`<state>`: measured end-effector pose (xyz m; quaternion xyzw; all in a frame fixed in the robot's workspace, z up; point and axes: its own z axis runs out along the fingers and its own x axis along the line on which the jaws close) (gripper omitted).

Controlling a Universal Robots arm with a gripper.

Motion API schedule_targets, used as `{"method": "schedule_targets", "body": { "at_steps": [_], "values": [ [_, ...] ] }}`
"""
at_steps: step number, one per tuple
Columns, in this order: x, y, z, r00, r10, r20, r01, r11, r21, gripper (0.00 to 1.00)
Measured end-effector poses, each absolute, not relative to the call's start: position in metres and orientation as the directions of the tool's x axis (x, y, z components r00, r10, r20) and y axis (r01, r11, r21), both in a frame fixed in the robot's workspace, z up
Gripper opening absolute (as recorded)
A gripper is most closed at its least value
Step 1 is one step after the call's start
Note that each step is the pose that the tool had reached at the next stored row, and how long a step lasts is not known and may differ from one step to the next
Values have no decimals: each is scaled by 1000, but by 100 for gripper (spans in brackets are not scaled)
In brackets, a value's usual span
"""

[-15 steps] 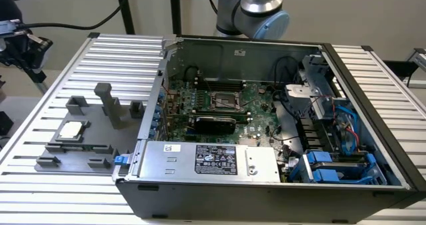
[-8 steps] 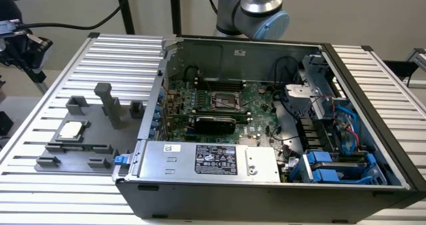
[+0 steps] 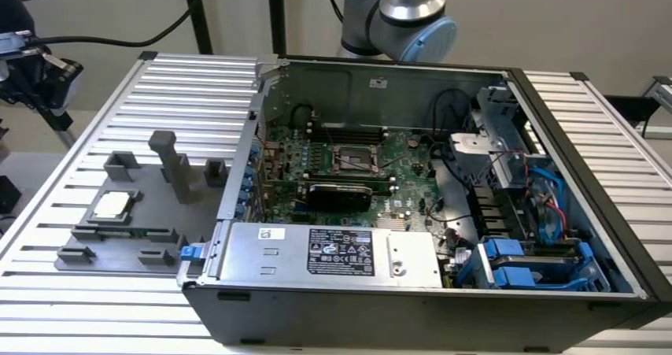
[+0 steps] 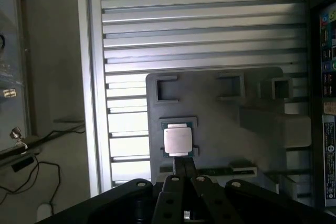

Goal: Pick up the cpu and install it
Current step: 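Pick up the cpu and move it towards the insertion slot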

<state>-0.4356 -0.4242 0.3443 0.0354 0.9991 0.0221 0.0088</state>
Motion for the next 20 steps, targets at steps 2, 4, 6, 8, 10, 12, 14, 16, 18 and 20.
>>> {"method": "schedule_targets", "body": {
  "at_steps": [2,4,6,8,10,12,14,16,18,20],
  "values": [
    [-436,-424,344,-997,71,-16,70,997,45,11],
    [-436,-424,344,-997,71,-16,70,997,45,18],
    [-436,-424,344,-997,71,-16,70,997,45,24],
    [-436,-424,344,-997,71,-16,70,997,45,36],
    [-436,-424,344,-997,71,-15,70,997,45,47],
    [-436,-424,344,-997,71,-15,70,997,44,53],
    [-436,-424,343,-997,71,-13,70,997,44,59],
    [-435,-424,341,-997,71,-10,70,997,44,65],
    [-433,-425,337,-997,71,-9,71,997,44,71],
    [-430,-427,334,-997,71,-9,71,997,44,71]
  ]
}}
